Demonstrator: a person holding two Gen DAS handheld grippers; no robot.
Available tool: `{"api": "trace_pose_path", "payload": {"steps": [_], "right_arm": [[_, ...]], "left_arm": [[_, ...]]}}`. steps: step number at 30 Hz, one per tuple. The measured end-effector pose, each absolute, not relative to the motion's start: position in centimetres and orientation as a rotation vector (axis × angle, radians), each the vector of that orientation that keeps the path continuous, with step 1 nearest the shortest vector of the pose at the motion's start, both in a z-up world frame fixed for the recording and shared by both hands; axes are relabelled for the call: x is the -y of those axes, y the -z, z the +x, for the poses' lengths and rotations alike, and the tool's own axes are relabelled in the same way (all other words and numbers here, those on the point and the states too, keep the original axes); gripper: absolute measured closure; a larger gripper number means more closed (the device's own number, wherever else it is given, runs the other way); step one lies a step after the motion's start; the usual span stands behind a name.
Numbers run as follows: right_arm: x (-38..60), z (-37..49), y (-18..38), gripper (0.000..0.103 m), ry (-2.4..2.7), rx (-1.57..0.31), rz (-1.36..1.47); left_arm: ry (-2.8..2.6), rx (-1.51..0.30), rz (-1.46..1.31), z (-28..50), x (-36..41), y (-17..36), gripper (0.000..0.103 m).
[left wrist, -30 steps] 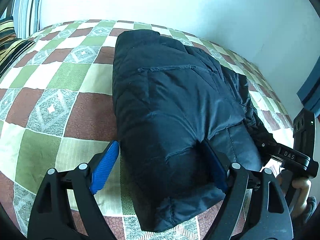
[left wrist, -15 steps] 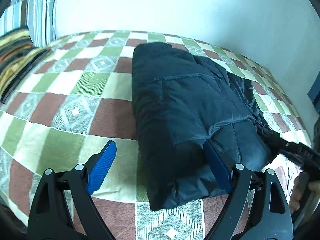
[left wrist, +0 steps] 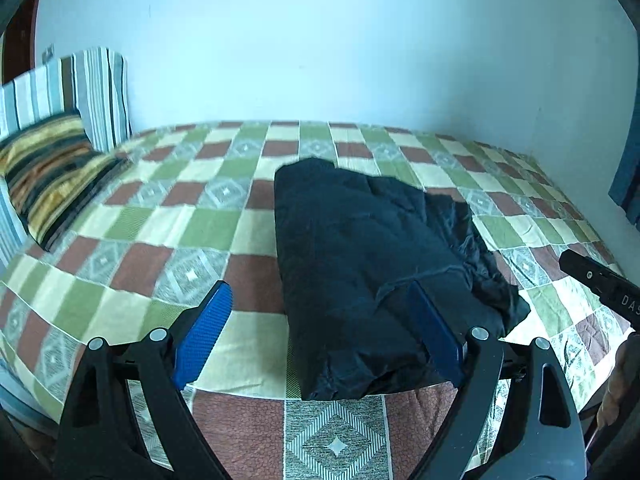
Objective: Fold large clothes
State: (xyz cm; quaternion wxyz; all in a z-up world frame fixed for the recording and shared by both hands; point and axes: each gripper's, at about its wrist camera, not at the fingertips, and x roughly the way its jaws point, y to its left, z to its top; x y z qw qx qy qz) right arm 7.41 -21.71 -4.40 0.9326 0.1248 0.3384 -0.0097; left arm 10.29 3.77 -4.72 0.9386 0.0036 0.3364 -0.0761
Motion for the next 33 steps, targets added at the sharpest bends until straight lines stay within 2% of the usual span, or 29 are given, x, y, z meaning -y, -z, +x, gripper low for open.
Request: {"api": "trace_pose_path", "payload": {"steps": [8, 33], "right_arm": [[19.8, 6.7, 2.7, 0.030, 0.027, -0.658, 0.186], [18.8, 6.6, 2.9, 0.030, 0.012, -0.652, 0.156]], "left_arm": [[0.142, -0.641, 0.019, 9.1, -3.6, 2.8, 0.014], [0.129, -0.651, 0.035, 9.0, -3.5, 3.7, 0.014]]}}
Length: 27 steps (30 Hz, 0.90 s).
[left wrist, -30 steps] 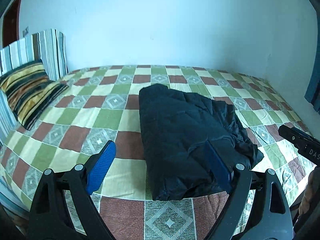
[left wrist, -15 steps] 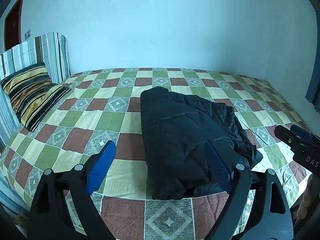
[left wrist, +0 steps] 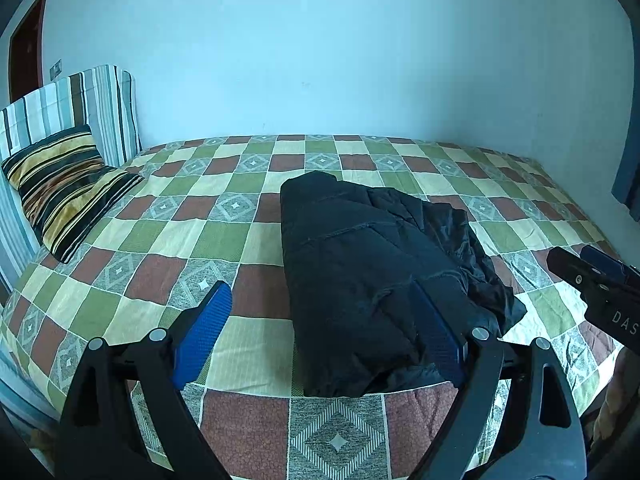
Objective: Fold large clothes
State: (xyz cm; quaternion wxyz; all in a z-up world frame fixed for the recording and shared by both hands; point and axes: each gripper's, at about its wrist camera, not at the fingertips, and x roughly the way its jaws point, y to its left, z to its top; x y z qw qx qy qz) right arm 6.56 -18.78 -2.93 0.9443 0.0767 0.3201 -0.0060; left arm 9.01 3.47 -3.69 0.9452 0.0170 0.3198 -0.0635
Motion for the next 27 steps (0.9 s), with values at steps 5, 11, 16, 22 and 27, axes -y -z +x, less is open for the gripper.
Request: {"api": "trace_pose_path", "payload": {"steps": [5, 11, 16, 22, 27], "right_arm": [[18.68, 6.53, 2.91, 0.030, 0.011, -0.651, 0.155], [18.68, 6.46, 2.88, 0.030, 0.005, -0.651, 0.151], [18.64, 6.42, 2.80, 0.030, 0.002, -0.649, 0.144], [18.53, 6.49, 2.86, 0.023, 0.000, -0.648, 0.137], [18.37, 6.38, 2.86, 0.023, -0.005, -0.643, 0.129]], "left_arm": [[0.129, -0.651, 0.032, 9.00, -3.51, 3.69, 0.014], [0.130, -0.650, 0.032, 8.89, -3.46, 3.65, 0.014], [0.129, -0.649, 0.032, 8.71, -3.10, 3.50, 0.014], [0.130, -0.650, 0.029, 8.70, -3.07, 3.51, 0.014], [0.128, -0.649, 0.026, 8.63, -3.16, 3.44, 0.014]]}}
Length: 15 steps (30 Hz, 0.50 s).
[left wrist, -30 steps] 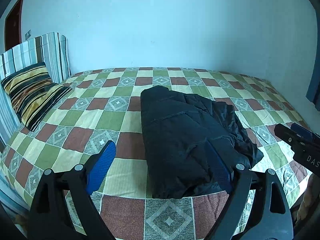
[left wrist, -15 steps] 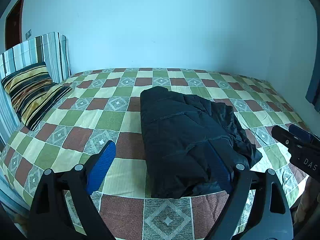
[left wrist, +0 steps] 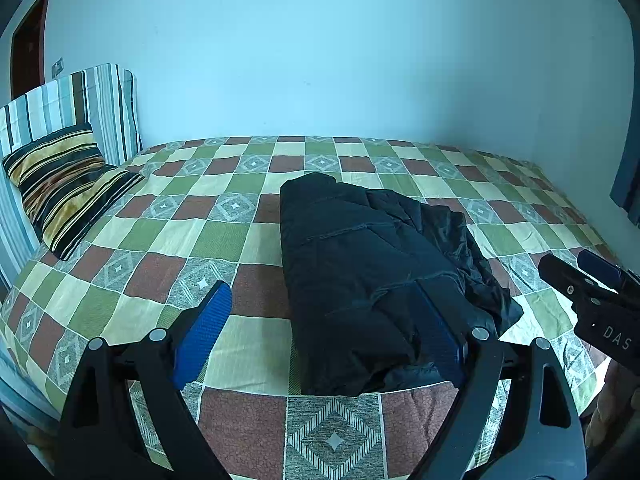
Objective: Fold large clothes
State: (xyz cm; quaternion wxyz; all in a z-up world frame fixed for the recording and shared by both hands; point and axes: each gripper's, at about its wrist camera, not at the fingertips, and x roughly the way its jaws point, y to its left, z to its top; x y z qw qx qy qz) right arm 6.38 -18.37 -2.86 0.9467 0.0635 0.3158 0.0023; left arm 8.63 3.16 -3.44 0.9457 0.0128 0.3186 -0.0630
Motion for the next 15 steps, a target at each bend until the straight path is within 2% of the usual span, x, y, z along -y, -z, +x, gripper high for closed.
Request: {"api": "trace_pose_path", "payload": {"steps": [15], "right_arm": [[18.30, 5.94, 2.82, 0.018, 0.027, -0.628, 0.106]], "left_arm": [[0.115, -0.601, 0.012, 7.75, -3.67, 2.57, 0.008]]}}
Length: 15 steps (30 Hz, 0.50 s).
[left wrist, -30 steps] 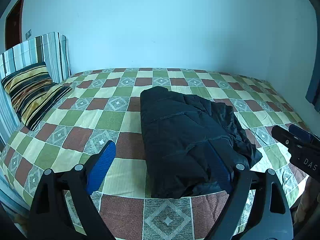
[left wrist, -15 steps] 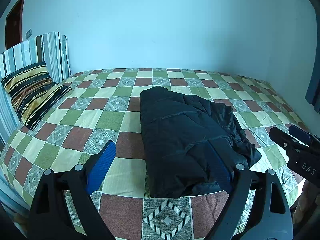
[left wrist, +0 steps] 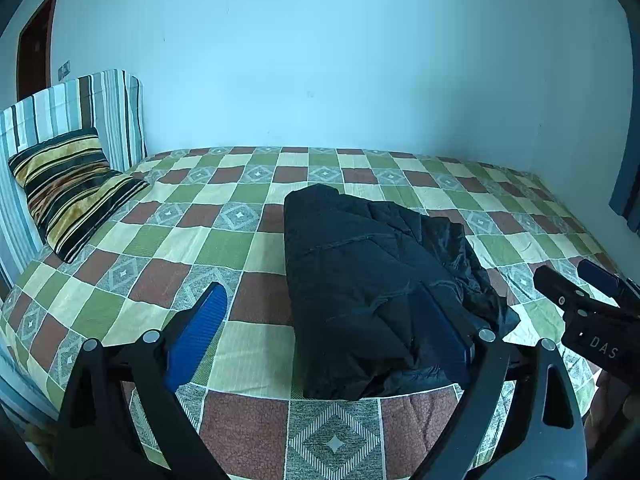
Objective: Fold large clothes
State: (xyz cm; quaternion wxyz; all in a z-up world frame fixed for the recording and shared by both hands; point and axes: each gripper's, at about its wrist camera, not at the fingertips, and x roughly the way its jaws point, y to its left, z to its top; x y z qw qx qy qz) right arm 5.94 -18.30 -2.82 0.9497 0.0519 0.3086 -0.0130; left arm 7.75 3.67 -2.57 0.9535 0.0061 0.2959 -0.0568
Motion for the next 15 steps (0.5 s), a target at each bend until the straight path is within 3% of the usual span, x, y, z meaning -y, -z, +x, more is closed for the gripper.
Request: {"api": "trace_pose_path", "payload": {"steps": [15], "right_arm": [[17.9, 5.0, 2.5, 0.018, 0.024, -0.614, 0.093]], "left_arm": [[0.100, -0.553, 0.040, 6.4, -3.7, 1.8, 0.003]]}}
